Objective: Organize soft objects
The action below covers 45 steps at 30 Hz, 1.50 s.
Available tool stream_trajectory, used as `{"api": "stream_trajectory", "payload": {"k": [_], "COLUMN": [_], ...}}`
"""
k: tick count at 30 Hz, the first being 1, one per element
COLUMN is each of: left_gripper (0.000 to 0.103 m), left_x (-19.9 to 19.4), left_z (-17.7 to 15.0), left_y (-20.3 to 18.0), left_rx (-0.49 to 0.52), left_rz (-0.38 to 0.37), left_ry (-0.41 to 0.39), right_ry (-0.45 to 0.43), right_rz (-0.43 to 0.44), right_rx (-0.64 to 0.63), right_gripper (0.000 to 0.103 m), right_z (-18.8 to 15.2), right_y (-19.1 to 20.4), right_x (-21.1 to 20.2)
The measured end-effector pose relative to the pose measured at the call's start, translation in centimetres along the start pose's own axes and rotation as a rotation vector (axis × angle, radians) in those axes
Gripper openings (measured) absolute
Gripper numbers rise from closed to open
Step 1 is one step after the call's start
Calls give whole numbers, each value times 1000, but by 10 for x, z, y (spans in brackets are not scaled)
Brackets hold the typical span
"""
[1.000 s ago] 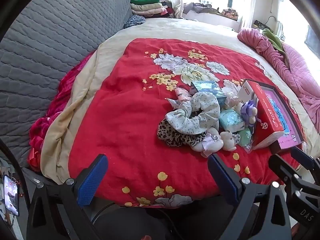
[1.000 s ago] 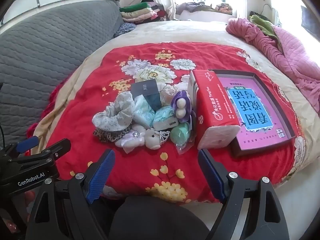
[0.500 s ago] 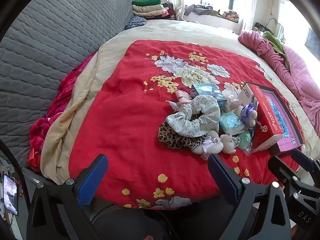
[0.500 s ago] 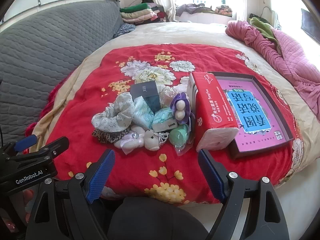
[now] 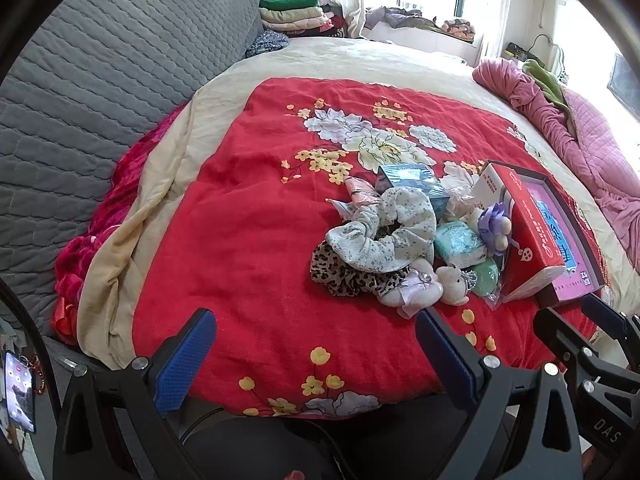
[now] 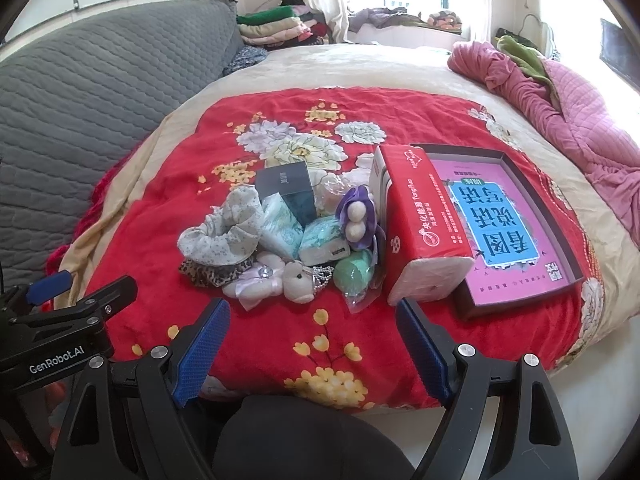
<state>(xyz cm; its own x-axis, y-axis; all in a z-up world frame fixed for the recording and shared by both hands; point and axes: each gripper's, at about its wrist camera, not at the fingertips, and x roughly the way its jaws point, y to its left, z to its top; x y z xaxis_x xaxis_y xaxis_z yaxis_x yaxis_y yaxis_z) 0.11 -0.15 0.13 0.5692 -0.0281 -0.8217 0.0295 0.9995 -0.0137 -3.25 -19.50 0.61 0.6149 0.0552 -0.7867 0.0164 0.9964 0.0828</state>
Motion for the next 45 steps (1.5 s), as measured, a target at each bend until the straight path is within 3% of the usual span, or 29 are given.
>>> {"api": "stream_trajectory", "payload": {"k": [33, 45], "left_gripper": [100, 100], "left_x": [19, 53], "left_z": [-1, 25], "left_y": [2, -2], "left_rx": [-15, 24], "left_rz": [-40, -107], "left_ry": [34, 85], "right_ry": [28, 46], "right_rz": [12, -6], "right_rx": [24, -2], "right_gripper": [85, 85], "right_z": [-1, 13], "right_y": [-6, -12], "right_x": [14, 39]}}
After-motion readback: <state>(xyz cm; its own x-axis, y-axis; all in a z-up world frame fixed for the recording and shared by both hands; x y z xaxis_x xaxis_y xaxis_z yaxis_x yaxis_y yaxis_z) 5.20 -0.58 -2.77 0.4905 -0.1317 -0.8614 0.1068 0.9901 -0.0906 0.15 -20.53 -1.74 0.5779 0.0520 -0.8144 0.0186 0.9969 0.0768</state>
